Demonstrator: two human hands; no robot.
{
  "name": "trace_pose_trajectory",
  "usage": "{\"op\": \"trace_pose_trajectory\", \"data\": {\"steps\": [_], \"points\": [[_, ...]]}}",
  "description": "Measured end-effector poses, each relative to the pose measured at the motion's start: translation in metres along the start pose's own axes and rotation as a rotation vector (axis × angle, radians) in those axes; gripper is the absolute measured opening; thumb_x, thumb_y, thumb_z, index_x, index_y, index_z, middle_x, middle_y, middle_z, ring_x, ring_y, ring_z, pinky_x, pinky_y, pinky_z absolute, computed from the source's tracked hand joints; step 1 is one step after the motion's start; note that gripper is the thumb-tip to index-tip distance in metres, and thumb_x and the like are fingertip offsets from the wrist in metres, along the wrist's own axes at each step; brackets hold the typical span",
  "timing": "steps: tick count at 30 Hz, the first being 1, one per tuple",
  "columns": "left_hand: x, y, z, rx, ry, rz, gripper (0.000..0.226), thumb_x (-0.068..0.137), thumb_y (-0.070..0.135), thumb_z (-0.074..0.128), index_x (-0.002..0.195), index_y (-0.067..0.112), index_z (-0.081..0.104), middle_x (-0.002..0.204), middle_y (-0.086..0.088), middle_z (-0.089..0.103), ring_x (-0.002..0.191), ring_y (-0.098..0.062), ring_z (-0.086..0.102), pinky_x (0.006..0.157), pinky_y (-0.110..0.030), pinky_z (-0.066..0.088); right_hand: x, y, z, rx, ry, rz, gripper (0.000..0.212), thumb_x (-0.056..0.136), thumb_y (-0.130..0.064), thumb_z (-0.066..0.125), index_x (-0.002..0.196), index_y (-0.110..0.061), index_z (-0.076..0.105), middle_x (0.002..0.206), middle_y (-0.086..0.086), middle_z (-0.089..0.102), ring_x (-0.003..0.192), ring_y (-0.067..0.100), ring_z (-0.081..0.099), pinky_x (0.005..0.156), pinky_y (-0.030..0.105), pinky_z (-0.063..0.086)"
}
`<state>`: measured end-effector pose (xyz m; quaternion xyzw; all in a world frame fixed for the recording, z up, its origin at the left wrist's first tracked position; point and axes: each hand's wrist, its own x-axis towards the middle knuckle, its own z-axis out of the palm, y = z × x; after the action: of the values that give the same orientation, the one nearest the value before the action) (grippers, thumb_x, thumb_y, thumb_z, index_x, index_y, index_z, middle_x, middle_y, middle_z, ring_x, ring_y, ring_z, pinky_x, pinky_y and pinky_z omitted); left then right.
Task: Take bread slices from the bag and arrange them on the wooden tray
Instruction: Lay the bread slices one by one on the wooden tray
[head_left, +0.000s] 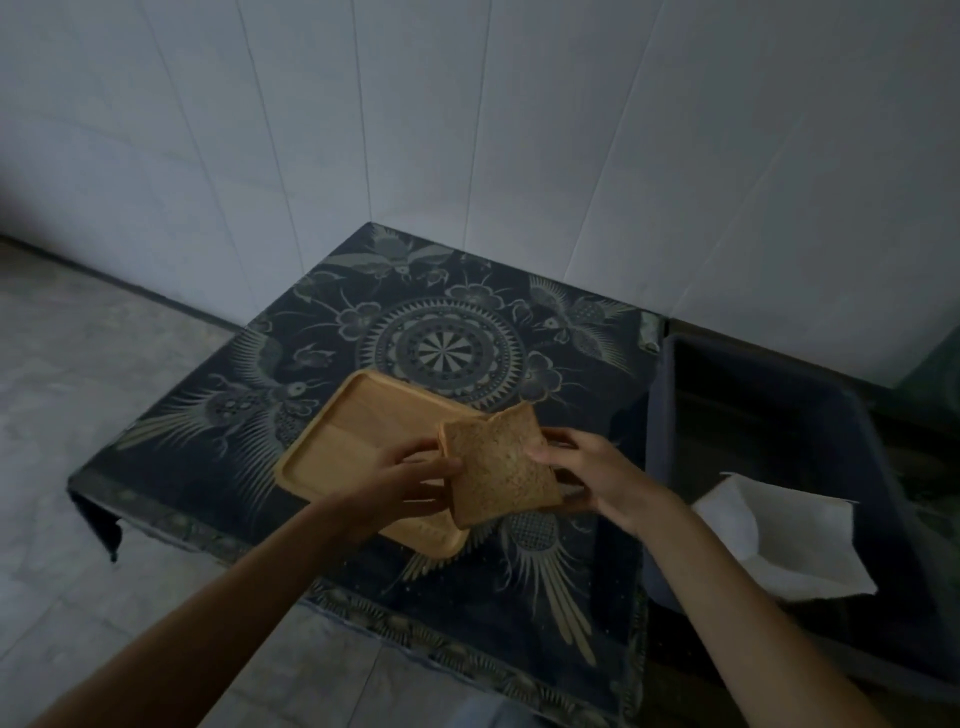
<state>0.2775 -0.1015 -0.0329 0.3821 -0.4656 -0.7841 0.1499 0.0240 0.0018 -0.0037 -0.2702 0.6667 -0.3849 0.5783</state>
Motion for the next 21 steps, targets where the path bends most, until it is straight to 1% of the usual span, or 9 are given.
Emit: {"op": "trace_pose_trajectory", "data": {"steps": [3, 6, 9, 11, 13, 14, 17, 19, 21], "points": [[0.008, -0.019, -0.018, -0.039, 0.043, -0.055, 0.061, 0.069, 0.028, 0.086, 0.124, 0.016, 0.064, 0.123, -0.013, 0.071, 0.11, -0.026, 0.072, 0.087, -0.035, 0.059, 0.024, 0.008, 0.009, -0.048, 0.001, 0.021, 0.062, 0.061, -0.044, 0.093, 0.117, -0.027, 0.074, 0.111, -0.003, 0.079, 0.104, 0.018, 0.074, 0.078, 0.04, 0.064], [0.018, -0.038, -0.033, -0.052, 0.061, -0.114, 0.058, 0.073, 0.025, 0.088, 0.124, 0.011, 0.063, 0.123, -0.013, 0.069, 0.112, -0.027, 0.07, 0.09, -0.035, 0.058, 0.049, 0.016, 0.017, -0.14, -0.027, 0.034, 0.057, 0.062, -0.048, 0.09, 0.114, -0.029, 0.076, 0.109, -0.007, 0.079, 0.103, 0.015, 0.074, 0.081, 0.034, 0.062], [0.031, -0.056, -0.042, -0.061, 0.085, -0.151, 0.056, 0.072, 0.027, 0.086, 0.121, 0.008, 0.066, 0.117, -0.012, 0.072, 0.109, -0.025, 0.071, 0.089, -0.034, 0.058, 0.077, 0.021, 0.022, -0.198, -0.041, 0.069, 0.044, 0.066, -0.049, 0.087, 0.106, -0.033, 0.077, 0.108, -0.006, 0.079, 0.105, 0.017, 0.073, 0.094, 0.042, 0.059], [0.039, -0.068, -0.045, -0.087, 0.108, -0.171, 0.046, 0.075, 0.024, 0.086, 0.114, 0.007, 0.068, 0.108, -0.012, 0.074, 0.103, -0.024, 0.073, 0.088, -0.034, 0.058, 0.095, 0.024, 0.025, -0.253, -0.058, 0.081, 0.036, 0.073, -0.048, 0.084, 0.104, -0.034, 0.076, 0.109, -0.006, 0.078, 0.104, 0.016, 0.072, 0.099, 0.043, 0.057], [0.046, -0.081, -0.047, -0.138, 0.134, -0.188, 0.028, 0.082, 0.018, 0.078, 0.106, 0.006, 0.07, 0.101, -0.011, 0.075, 0.097, -0.023, 0.075, 0.085, -0.033, 0.061, 0.113, 0.028, 0.027, -0.308, -0.076, 0.092, 0.038, 0.078, -0.047, 0.08, 0.113, -0.032, 0.074, 0.114, -0.005, 0.075, 0.106, 0.016, 0.07, 0.1, 0.043, 0.055], [0.05, -0.087, -0.047, -0.158, 0.154, -0.2, 0.023, 0.086, 0.014, 0.075, 0.107, 0.004, 0.07, 0.103, -0.013, 0.075, 0.098, -0.024, 0.075, 0.085, -0.033, 0.062, 0.122, 0.03, 0.029, -0.342, -0.082, 0.096, 0.043, 0.08, -0.047, 0.079, 0.119, -0.03, 0.072, 0.117, -0.004, 0.073, 0.109, 0.017, 0.068, 0.1, 0.043, 0.055], [0.059, -0.098, -0.048, -0.178, 0.21, -0.248, 0.025, 0.091, 0.009, 0.069, 0.114, -0.002, 0.067, 0.114, -0.024, 0.069, 0.108, -0.033, 0.07, 0.089, -0.037, 0.061, 0.146, 0.039, 0.035, -0.419, -0.125, 0.107, 0.049, 0.086, -0.044, 0.074, 0.13, -0.023, 0.068, 0.125, -0.003, 0.068, 0.114, 0.016, 0.063, 0.099, 0.038, 0.052], [0.064, -0.101, -0.049, -0.21, 0.249, -0.274, 0.023, 0.092, 0.006, 0.068, 0.113, -0.003, 0.066, 0.112, -0.026, 0.067, 0.101, -0.033, 0.07, 0.086, -0.038, 0.061, 0.159, 0.045, 0.039, -0.442, -0.149, 0.115, 0.048, 0.088, -0.043, 0.072, 0.131, -0.022, 0.067, 0.126, -0.003, 0.066, 0.115, 0.015, 0.061, 0.098, 0.036, 0.051], [0.067, -0.103, -0.052, -0.256, 0.283, -0.31, 0.027, 0.091, 0.006, 0.069, 0.116, -0.003, 0.065, 0.114, -0.024, 0.069, 0.1, -0.032, 0.071, 0.084, -0.036, 0.063, 0.174, 0.048, 0.042, -0.455, -0.173, 0.133, 0.048, 0.089, -0.044, 0.071, 0.132, -0.022, 0.066, 0.126, -0.003, 0.065, 0.117, 0.016, 0.061, 0.101, 0.04, 0.051]]}}
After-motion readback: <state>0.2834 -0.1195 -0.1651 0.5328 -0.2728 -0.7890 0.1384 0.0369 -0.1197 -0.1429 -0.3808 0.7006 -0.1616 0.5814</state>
